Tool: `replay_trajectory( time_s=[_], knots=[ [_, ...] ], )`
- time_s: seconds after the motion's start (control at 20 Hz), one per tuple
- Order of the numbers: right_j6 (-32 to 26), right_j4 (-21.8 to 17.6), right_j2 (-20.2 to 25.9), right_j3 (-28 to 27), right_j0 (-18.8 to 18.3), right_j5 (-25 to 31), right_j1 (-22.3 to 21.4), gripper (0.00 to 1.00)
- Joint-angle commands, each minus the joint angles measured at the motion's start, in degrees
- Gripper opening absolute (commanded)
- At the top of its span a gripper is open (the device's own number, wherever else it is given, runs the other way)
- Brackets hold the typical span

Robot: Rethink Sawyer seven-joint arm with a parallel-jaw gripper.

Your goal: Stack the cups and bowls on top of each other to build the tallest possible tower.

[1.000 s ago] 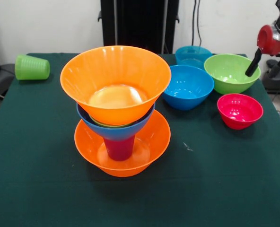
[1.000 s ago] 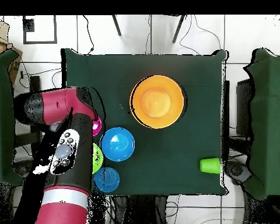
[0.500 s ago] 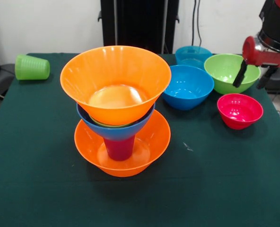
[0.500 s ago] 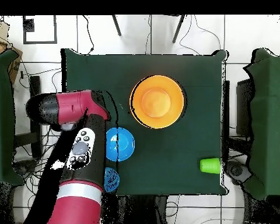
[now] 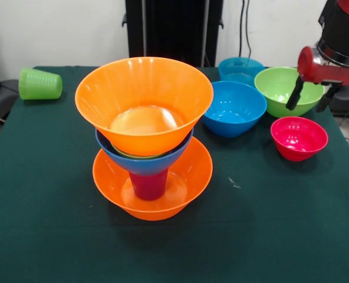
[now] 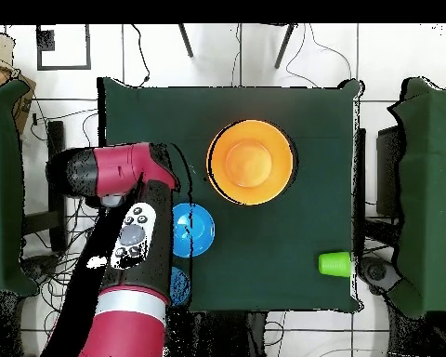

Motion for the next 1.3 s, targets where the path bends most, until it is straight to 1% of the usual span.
replay_trajectory(
  time_s=[0.05, 0.35, 0.75, 1.0, 1.1, 1.3],
  knots=[
    [-2.82, -4.65, 5.93, 2.45, -0.6, 0.93, 0.58, 1.0],
    [-2.44, -5.25, 5.64, 1.12, -0.42, 1.98, 1.05, 1.0],
    [-3.19, -5.07, 6.16, 1.78, -1.44, 1.45, 0.97, 1.0],
    [-5.23, -6.95, 5.67, 2.3, -1.98, 0.19, 0.76, 1.0],
    [-5.06, -7.84, 4.92, 2.46, -1.99, -0.6, 0.65, 1.0],
    [-5.07, -8.5, 5.5, 2.59, -2.58, 0.14, 0.32, 1.0]
  ],
)
